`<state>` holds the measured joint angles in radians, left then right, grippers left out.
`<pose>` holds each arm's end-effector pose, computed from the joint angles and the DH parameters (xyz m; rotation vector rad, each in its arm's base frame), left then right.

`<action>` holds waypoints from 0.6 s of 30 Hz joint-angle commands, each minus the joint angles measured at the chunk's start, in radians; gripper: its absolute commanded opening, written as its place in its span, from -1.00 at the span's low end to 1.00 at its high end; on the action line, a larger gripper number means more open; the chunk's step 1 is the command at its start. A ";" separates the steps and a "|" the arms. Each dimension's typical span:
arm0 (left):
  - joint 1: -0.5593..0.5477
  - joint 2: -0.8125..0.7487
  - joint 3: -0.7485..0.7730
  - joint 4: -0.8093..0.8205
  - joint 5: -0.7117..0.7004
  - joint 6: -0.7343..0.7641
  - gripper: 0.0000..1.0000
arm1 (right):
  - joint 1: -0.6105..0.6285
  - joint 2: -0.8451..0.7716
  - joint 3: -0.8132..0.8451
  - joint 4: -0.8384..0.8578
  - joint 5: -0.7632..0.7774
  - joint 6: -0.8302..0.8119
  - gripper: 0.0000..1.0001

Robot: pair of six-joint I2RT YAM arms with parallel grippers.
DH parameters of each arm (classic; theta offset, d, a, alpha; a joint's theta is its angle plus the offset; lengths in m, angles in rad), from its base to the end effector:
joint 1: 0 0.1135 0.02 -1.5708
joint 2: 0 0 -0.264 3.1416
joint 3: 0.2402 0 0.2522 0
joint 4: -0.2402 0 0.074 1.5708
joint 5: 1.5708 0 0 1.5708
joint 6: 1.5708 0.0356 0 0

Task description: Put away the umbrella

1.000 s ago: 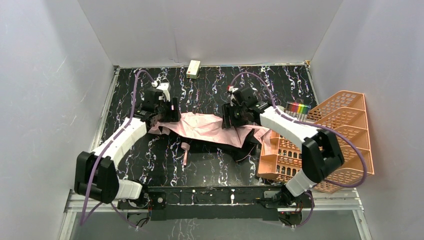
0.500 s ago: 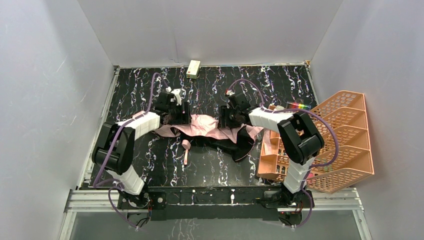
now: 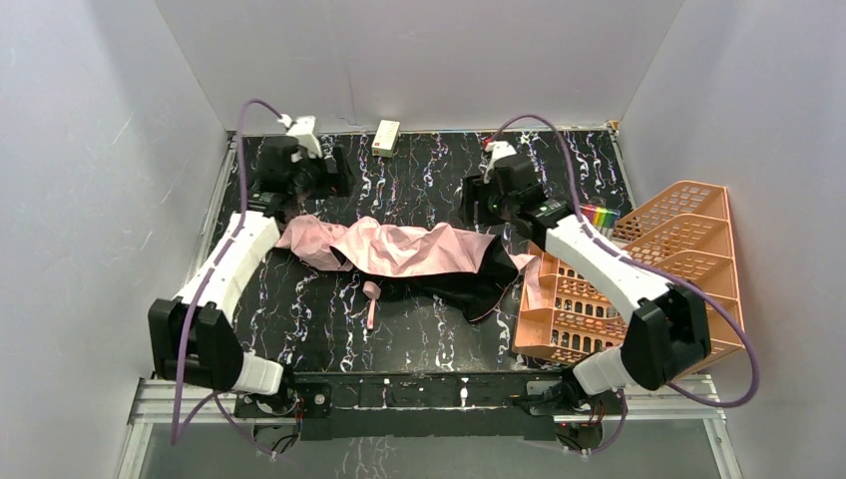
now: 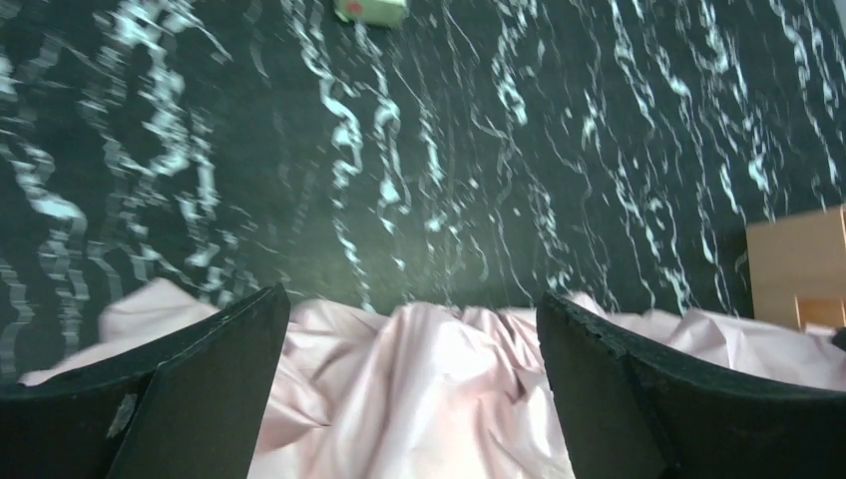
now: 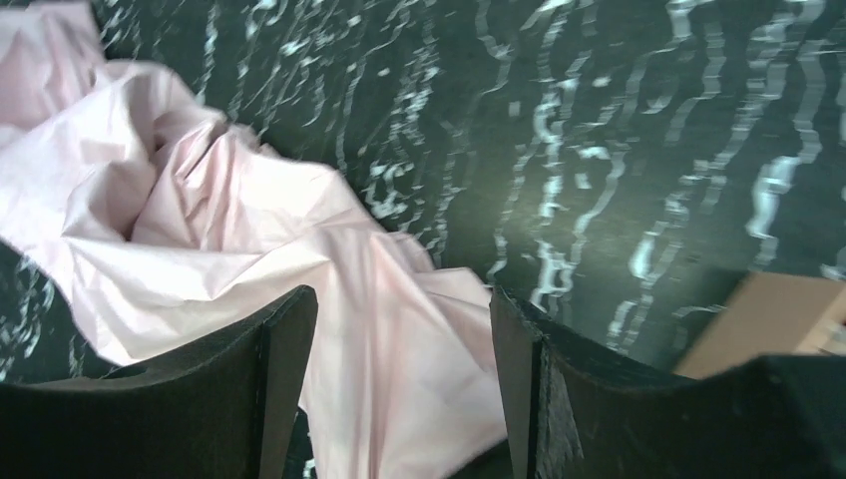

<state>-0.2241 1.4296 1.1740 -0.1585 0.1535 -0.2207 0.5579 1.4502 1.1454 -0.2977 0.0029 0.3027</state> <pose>0.3254 -0.0797 0.3271 0.1040 2.0037 -0.4389 0.2802 0.1747 0.2972 -0.2802 2.1970 0.4829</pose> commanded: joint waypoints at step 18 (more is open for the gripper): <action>0.208 0.282 0.023 -0.144 -0.306 0.075 0.27 | -0.114 0.212 0.032 -0.261 0.250 -0.002 -0.29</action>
<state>-0.0177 1.6711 1.1568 -0.2512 -0.1223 -0.1844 0.4522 1.6245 1.1389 -0.5262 0.2749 0.3096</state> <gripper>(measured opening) 0.669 0.376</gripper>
